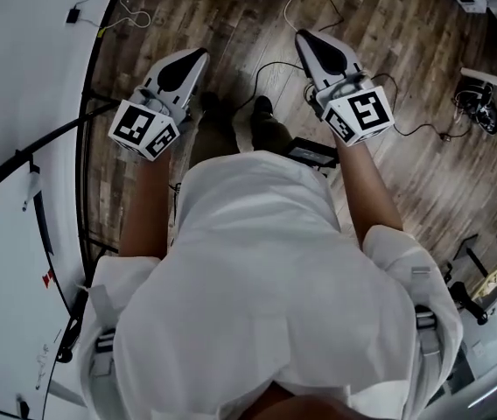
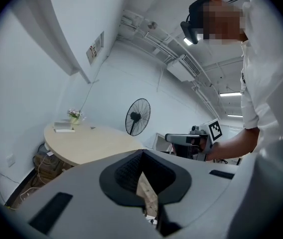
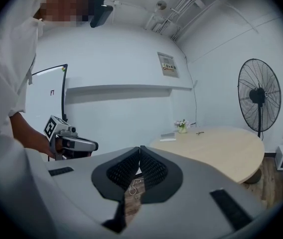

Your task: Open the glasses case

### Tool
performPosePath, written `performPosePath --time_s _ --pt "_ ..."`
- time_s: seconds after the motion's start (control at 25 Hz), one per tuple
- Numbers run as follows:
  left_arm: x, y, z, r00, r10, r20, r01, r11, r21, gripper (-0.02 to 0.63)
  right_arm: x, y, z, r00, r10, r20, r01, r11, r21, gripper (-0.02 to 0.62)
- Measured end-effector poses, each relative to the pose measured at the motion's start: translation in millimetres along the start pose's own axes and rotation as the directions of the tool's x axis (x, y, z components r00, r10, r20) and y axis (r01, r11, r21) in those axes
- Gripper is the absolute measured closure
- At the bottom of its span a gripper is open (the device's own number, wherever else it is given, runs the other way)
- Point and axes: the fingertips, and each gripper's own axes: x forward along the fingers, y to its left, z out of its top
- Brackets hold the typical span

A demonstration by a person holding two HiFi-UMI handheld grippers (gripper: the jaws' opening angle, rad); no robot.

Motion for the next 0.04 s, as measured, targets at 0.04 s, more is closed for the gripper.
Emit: performPosePath --time_s 0.04 --pt "6.1 -7.0 1.8 1.0 -0.004 0.004 0.005 1.0 -0.003 0.594 -5.9 -3.5 -1.1 1.0 0.0 0.004 0.0 1.0 0.007 0.571"
